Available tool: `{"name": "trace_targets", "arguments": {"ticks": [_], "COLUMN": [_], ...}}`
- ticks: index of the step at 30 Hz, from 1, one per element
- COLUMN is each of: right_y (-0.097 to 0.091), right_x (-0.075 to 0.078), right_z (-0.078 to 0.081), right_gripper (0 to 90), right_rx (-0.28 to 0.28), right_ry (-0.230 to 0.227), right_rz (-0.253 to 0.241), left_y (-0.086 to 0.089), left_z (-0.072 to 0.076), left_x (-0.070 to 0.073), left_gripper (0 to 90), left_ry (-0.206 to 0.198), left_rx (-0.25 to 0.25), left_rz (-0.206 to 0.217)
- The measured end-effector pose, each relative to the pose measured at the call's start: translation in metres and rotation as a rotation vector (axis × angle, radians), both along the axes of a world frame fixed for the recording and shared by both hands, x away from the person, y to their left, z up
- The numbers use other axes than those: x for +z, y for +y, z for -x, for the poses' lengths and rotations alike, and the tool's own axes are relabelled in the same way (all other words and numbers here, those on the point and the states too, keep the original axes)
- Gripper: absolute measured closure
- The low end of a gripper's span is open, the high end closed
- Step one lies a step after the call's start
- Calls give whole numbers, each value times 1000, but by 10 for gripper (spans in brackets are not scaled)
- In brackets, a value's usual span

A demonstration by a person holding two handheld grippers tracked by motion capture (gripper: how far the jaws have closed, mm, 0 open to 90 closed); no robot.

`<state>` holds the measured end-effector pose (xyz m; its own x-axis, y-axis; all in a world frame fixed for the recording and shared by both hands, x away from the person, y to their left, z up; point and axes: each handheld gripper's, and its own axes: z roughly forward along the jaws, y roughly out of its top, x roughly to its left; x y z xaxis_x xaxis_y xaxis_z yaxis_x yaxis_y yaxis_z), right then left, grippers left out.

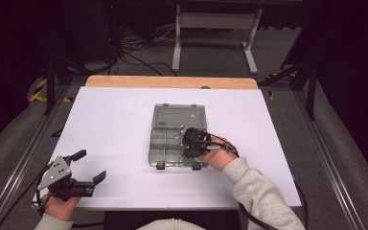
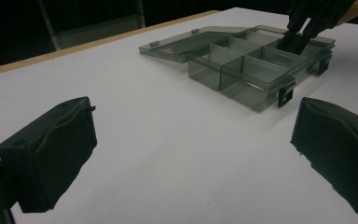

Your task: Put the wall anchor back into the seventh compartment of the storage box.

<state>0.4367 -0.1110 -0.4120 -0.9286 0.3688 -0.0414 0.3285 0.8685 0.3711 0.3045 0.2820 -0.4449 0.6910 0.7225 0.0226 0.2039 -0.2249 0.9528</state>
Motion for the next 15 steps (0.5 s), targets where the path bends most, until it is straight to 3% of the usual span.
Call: {"name": "trace_targets", "arguments": {"ticks": [5,10,15], "right_y": [-2,-8,-22], "right_x": [5,18,39], "right_z": [1,4,14], "right_gripper": [791,756,680], "right_rx": [-1,-4,-22], "right_ry": [-9,-35,-77], "right_rz": [-5,-52,-150], "left_y": [0,0,0], "left_z": [0,0,1], "left_x": [0,0,-1], "left_gripper": [5,5,5], "left_ry": [-1,-2,-3], "left_rx": [0,4,8], "left_rz": [-2,0,3]}}
